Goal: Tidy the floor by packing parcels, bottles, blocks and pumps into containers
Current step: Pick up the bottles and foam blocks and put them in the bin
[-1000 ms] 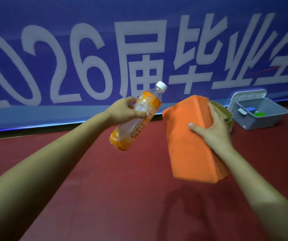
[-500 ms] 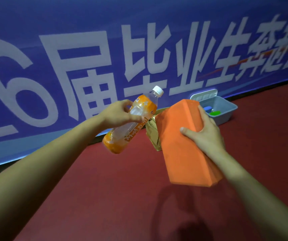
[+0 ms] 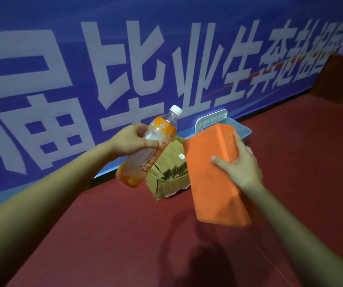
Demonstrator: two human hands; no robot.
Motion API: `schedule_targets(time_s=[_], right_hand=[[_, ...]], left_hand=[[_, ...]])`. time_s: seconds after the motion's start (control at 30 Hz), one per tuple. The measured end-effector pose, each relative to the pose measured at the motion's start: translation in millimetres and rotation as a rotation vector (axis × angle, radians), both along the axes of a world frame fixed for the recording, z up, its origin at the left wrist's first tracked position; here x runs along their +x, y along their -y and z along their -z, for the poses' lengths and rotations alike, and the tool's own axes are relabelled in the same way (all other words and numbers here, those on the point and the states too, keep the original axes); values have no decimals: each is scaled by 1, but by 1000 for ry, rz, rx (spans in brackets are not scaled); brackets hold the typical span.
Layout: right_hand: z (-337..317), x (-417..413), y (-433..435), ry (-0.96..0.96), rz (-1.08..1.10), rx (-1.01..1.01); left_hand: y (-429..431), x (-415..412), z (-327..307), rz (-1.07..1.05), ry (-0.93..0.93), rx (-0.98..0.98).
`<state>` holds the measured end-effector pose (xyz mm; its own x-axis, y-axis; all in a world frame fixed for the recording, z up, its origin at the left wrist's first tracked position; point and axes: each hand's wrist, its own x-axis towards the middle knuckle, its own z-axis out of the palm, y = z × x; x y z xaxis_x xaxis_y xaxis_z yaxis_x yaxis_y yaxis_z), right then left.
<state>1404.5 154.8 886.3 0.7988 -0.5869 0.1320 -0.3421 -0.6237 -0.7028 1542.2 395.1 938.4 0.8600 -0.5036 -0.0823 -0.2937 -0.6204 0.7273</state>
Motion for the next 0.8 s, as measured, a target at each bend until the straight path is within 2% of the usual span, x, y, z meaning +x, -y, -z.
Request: schedule_targets(time_s=[0.27, 0.8], right_hand=[[9, 73, 108, -23, 131, 28], [30, 203, 410, -60, 264, -4]], left_hand=[[114, 110, 8, 108, -59, 32], [437, 270, 34, 208, -115, 0]])
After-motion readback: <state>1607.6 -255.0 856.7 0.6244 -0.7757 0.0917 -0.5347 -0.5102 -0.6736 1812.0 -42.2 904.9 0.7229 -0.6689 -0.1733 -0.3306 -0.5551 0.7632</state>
